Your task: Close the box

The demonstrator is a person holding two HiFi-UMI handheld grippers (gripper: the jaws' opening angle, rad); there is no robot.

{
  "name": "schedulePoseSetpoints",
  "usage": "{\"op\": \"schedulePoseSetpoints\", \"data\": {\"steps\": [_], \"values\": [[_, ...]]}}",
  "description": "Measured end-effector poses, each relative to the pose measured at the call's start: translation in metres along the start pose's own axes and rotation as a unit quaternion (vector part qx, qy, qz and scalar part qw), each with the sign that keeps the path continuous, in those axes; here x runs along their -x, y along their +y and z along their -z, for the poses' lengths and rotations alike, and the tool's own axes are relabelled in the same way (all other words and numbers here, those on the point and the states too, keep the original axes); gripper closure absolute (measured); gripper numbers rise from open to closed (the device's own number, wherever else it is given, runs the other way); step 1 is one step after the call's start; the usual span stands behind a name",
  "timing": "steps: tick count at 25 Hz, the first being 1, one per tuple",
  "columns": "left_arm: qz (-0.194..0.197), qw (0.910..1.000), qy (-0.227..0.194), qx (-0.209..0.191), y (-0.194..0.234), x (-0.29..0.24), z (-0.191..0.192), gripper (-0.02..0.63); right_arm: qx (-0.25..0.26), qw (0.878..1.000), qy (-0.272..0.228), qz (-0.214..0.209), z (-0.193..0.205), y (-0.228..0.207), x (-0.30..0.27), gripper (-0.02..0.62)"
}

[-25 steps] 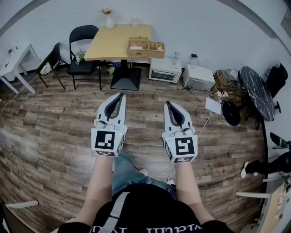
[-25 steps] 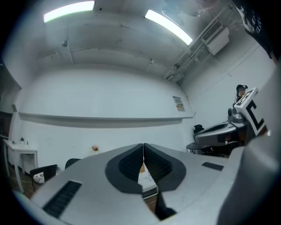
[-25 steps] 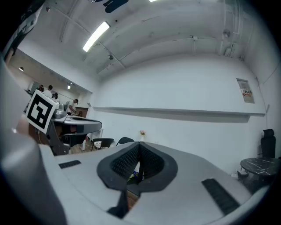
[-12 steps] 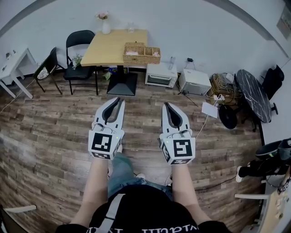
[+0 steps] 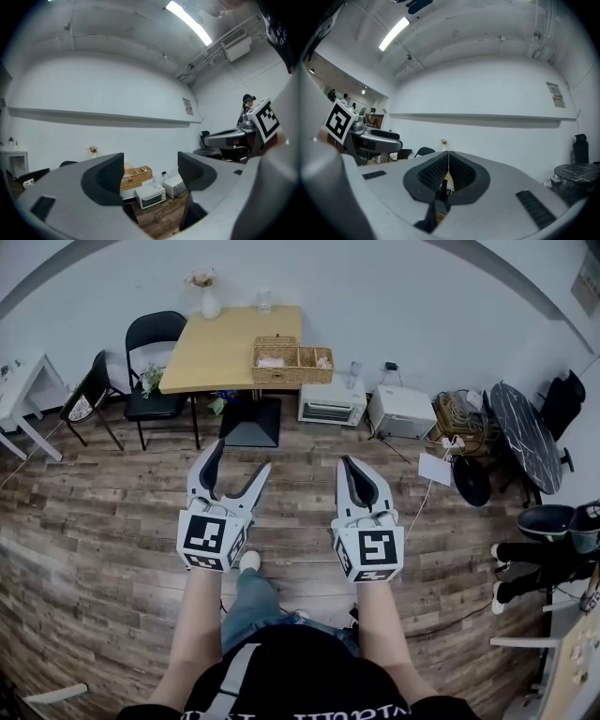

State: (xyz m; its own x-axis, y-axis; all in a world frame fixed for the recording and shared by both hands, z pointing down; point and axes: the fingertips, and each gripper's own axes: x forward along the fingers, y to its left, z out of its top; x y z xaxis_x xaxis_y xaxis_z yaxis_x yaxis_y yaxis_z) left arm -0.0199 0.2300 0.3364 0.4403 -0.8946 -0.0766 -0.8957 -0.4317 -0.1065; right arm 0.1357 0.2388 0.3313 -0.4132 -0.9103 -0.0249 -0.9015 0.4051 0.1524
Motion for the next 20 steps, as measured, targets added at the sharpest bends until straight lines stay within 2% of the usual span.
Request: {"op": "schedulePoseSetpoints", "data": {"steps": [8,14,20], "values": [[0.003,0.9999,-0.012,0.004,0.095,-0.067,0.004,0.262,0.017,1.0,0.005,0.012,-0.007,0.006,-0.112,0.58],[0.012,0.9998,-0.01,0.013,0.165,-0.117,0.024,0.264,0.024,0.999,0.026,0.024,0.004,0.015,-0.193,0.58],[0.014,0.9997,-0.014,0.017,0.222,-0.147,0.031,0.264,0.025,0.998,0.029,0.039,0.003,0.024,-0.25,0.58]]}}
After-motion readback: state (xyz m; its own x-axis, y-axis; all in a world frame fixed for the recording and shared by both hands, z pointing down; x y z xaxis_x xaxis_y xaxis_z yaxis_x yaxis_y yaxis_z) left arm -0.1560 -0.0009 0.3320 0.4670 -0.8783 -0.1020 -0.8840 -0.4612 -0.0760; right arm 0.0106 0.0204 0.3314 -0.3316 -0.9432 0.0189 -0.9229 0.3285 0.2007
